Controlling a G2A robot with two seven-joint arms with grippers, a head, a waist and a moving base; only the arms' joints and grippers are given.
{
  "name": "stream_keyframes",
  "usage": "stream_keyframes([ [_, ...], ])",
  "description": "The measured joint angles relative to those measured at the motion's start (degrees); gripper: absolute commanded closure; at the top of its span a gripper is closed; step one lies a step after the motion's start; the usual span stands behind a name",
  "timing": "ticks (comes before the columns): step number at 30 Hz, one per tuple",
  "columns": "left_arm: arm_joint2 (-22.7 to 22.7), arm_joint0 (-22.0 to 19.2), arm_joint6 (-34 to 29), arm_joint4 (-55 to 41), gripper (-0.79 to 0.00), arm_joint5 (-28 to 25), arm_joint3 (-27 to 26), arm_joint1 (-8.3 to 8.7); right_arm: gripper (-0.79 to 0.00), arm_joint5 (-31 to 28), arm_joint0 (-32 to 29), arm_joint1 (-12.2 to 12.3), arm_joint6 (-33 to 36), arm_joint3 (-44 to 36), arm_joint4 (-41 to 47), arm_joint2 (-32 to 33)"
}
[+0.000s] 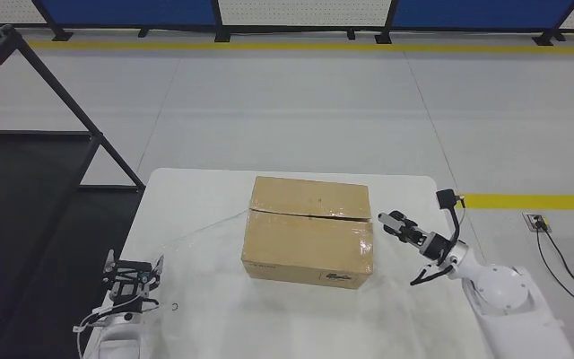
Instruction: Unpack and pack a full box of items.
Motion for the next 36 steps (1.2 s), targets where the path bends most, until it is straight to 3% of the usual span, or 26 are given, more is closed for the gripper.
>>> stream_keyframes([
  [4, -2.8, 4.2, -1.9, -0.6, -0.785, -6.4, -4.6, 0.51, -0.785, 0.2, 0.5, 0.0, 0.0, -0.1, -0.2, -0.6],
  [8, -5.3, 6.4, -4.3, -1.4, -0.785, -8.8, -6.6, 0.76, -0.785, 0.2, 0.8, 0.0, -0.2, 0.0, -0.1, -0.9],
  [23, -12.0, 10.0, -5.2, -5.3, -0.785, -1.0, -9.4, 0.47, -0.785, 0.7, 0.6, 0.1, -0.9, 0.0, -0.2, -1.3],
  [30, -10.9, 11.1, -3.0, -5.3, -0.785, -4.4, -12.1, 0.45, -0.785, 0.9, 0.5, 0.2, -1.1, 0.0, 0.0, -1.5],
  [36, -7.1, 6.2, -2.7, -3.1, -0.785, -13.8, -11.4, 1.03, -0.785, 0.9, 0.7, 0.1, -1.2, 0.0, 0.1, -2.1],
])
